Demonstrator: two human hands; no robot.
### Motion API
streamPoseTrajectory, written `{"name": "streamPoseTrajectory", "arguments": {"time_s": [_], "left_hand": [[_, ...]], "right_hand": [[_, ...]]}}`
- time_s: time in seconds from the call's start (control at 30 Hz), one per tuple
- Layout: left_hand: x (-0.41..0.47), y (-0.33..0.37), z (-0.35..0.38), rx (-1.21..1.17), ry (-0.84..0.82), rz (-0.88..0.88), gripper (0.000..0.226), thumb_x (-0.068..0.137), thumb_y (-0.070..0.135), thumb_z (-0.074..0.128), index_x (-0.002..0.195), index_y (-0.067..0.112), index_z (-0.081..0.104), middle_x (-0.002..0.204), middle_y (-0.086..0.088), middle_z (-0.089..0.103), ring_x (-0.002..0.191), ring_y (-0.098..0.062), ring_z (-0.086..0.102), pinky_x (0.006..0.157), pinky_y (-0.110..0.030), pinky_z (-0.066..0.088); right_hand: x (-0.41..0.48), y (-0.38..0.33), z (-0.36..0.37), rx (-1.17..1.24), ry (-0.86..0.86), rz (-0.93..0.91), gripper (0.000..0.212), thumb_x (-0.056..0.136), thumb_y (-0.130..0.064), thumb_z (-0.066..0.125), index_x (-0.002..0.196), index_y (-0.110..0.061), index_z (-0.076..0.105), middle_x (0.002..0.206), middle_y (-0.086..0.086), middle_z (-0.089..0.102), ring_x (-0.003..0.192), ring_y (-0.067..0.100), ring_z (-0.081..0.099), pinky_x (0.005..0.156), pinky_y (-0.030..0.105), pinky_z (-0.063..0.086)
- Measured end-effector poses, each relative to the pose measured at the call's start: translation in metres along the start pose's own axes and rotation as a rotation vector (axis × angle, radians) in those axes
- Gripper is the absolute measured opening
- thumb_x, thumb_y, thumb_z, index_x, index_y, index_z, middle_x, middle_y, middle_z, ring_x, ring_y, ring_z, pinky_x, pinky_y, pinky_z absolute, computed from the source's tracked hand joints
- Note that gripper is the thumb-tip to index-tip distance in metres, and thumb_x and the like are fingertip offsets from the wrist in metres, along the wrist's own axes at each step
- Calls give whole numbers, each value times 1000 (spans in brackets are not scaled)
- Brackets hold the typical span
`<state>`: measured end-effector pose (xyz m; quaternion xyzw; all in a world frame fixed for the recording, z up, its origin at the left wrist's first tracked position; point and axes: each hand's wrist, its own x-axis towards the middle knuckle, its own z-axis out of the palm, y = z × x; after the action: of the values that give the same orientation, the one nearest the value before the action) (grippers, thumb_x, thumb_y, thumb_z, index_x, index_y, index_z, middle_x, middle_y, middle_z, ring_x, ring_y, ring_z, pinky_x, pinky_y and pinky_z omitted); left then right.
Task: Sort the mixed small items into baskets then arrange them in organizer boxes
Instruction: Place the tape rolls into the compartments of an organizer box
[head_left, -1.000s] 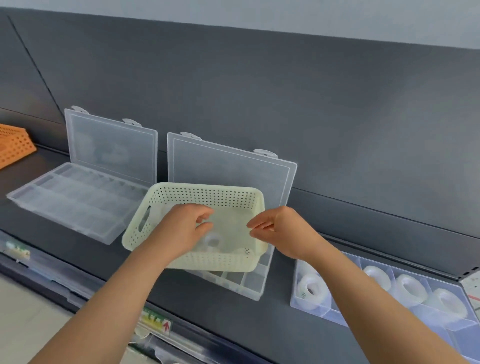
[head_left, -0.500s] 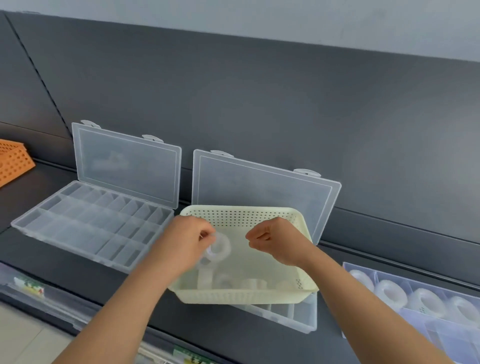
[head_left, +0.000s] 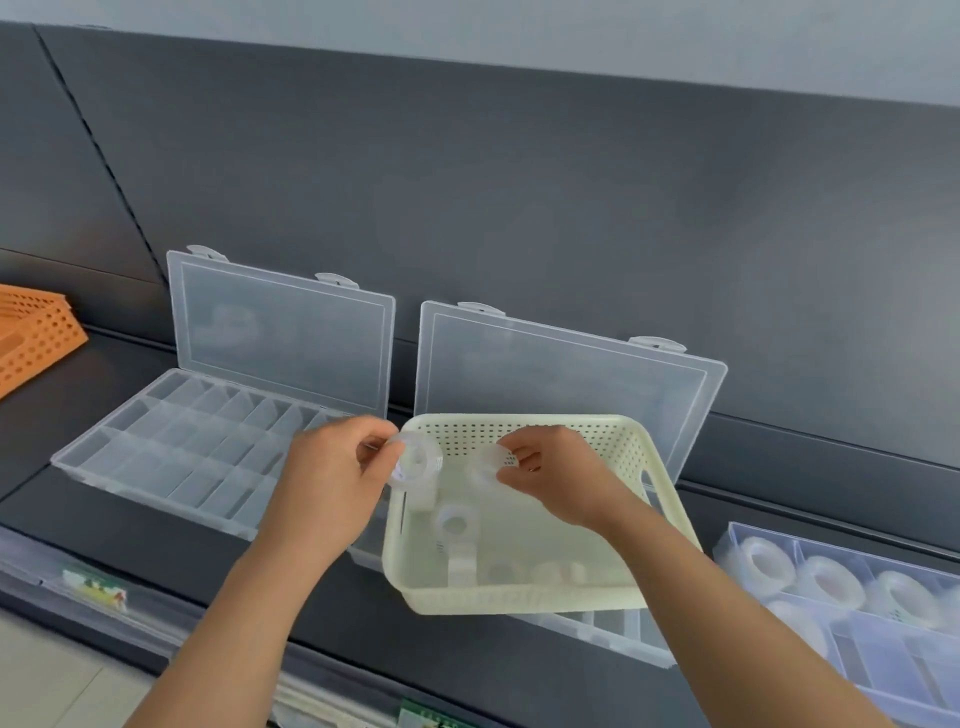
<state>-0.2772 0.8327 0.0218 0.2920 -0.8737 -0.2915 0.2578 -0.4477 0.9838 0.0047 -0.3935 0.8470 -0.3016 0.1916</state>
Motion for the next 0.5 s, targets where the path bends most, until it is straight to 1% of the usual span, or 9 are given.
{"name": "streamPoseTrajectory", "arguments": {"time_s": [0.07,0.13,0.23,0.3,0.37,0.43,0.5], "left_hand": [[-2,15,13,-62,12,22,7,86,20,67,90,23,71,79,16,69,73,1,64,69,-17,52],[-5,37,30,-126,4,72,6,86,18,68,89,23,71,79,16,68,73,1,63,66,-10,48],[-13,78,62,-182,-62,187,7,84,17,69,88,23,72,79,15,69,77,3,62,67,-4,44],[-22,109,86,-189,-128,277,7,84,18,69,89,22,73,80,14,69,76,3,62,66,-2,43],[-33,139,114,-196,-201,350,7,84,20,69,90,21,73,82,12,69,72,-1,63,66,-5,44],[-45,167,145,-218,-277,380,9,84,20,70,92,20,74,82,10,68,71,-4,62,68,-11,47],[-57,194,181,-234,-363,398,10,85,22,69,93,20,74,82,9,68,72,-7,62,71,-22,51]], "right_hand": [[-20,11,-20,81,84,18,32,86,-21,66,118,-20,64,103,-5,67,90,8,64,86,25,53],[-44,25,-42,151,162,44,31,87,-20,66,118,-24,63,104,-8,66,88,3,65,82,19,53],[-89,57,-75,192,292,91,25,88,-16,63,111,-27,64,102,-8,67,78,-4,64,66,10,50],[-123,82,-97,208,385,131,23,89,-12,61,101,-33,64,99,-7,67,73,-5,63,60,11,49],[-156,110,-118,241,481,210,23,90,-12,60,95,-35,63,94,-6,69,75,4,64,57,15,48],[-186,139,-136,274,560,299,18,90,-15,61,97,-31,66,87,-9,70,76,13,65,59,22,49],[-211,163,-150,297,614,355,16,90,-17,62,95,-31,66,84,-14,69,77,15,67,56,16,47]]}}
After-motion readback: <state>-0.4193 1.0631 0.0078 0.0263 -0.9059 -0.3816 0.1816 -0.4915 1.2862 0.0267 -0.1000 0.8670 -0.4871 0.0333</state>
